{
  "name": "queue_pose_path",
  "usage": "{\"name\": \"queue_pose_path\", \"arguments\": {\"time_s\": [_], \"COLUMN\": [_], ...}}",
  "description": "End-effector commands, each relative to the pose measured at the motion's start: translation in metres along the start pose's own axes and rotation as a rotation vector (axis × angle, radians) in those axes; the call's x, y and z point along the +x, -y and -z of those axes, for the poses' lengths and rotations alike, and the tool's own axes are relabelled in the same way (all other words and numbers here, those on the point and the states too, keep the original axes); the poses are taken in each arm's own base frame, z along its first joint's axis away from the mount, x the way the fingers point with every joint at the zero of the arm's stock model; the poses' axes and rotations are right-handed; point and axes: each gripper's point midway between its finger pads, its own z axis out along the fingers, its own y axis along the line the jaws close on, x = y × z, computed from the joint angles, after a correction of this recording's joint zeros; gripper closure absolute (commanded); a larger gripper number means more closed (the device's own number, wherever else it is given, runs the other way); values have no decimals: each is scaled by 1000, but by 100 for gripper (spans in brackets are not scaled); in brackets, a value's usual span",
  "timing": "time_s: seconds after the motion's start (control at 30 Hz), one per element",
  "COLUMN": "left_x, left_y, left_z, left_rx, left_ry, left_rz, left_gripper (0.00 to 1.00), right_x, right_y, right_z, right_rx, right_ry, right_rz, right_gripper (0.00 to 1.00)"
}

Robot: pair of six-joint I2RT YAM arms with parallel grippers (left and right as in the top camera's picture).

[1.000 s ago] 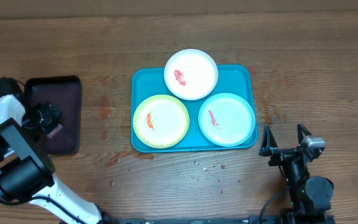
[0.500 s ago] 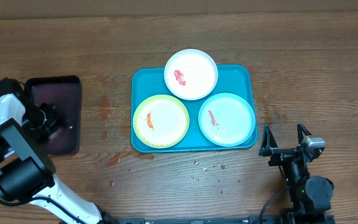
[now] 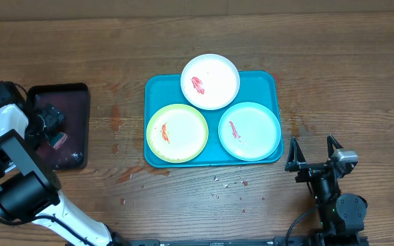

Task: Clean dirty plates on tray and stack at the side
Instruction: 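Grasp the green-and-orange sponge in the basin with the left gripper, then dip and rub the held sponge in the soapy water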

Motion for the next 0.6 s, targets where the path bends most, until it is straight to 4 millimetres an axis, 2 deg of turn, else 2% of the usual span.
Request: {"name": "queue_pose_path", "arguments": {"time_s": [0.0,0.07,0.1,0.13,0.17,0.2,0.27,0.3,0.33,0.37,0.4,0.57], "left_x": [-6,-11,-14,-15,-16,-17,-16,-16,-14,-12,-10,14], "left_y": [-10,-8,-8,-7,-7,-6,-7,-7,-7,-8,-9,-7], "left_z": [-11,-10,-10,-10,-10,-10,-10,-10,-10,-10,-11,-11], "left_rx": [-52,-44,-40,-39,-37,-36,-36,-37,-39,-42,-44,-20], "left_ry": [31,54,64,69,75,77,75,72,65,57,47,-54], "left_rz": [1,2,2,3,3,3,3,3,2,2,2,-1], "left_gripper": [0,0,11,25,54,76,96,96,89,66,2,1], "right_x": [1,1,1,1,1,1,1,1,1,1,1,1], "right_y": [1,1,1,1,1,1,1,1,1,1,1,1], "right_z": [0,0,0,0,0,0,0,0,0,0,0,0], "right_rx": [4,4,4,4,4,4,4,4,4,4,4,4], "right_ry": [5,5,6,5,5,5,5,5,5,5,5,5], "right_rz": [4,4,4,4,4,4,4,4,4,4,4,4], "right_gripper": [0,0,0,0,0,0,0,0,0,0,0,0]}}
